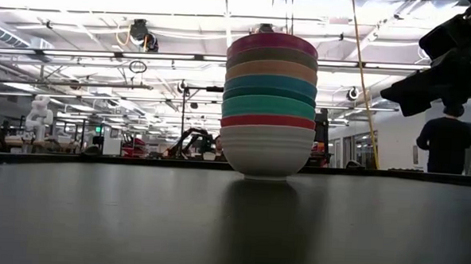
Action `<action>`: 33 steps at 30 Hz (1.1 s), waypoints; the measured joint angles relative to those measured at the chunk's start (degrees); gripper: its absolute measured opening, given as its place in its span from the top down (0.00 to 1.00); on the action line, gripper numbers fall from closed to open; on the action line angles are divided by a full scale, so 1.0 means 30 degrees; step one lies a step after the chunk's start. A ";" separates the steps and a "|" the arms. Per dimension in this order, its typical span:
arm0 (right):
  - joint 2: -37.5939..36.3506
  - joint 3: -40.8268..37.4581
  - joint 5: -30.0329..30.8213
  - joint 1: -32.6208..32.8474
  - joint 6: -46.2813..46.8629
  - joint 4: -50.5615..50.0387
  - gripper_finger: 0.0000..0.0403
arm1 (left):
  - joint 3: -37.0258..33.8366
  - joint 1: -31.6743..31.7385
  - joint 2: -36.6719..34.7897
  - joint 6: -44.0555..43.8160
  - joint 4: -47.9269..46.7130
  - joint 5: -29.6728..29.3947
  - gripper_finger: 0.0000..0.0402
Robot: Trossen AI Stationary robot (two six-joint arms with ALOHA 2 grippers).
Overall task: Nest bowls inside each other
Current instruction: Stack the black bowl on top of pink bowl
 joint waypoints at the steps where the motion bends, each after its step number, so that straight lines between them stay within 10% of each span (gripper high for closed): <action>1: 0.0000 0.0000 -0.0007 0.0000 -0.0024 0.0000 0.72 | 0.0000 0.0110 -0.0192 -0.0010 0.0006 -0.0323 0.99; 15: 0.0044 0.0000 0.0044 0.0000 -0.0255 0.0287 0.72 | 0.4085 0.3652 -0.1229 0.0542 -0.2263 0.0475 0.99; 33: 0.0153 0.0000 0.0051 0.0004 -0.0539 0.0410 0.72 | 1.4341 0.7285 0.5073 0.1054 -1.0133 0.2537 0.99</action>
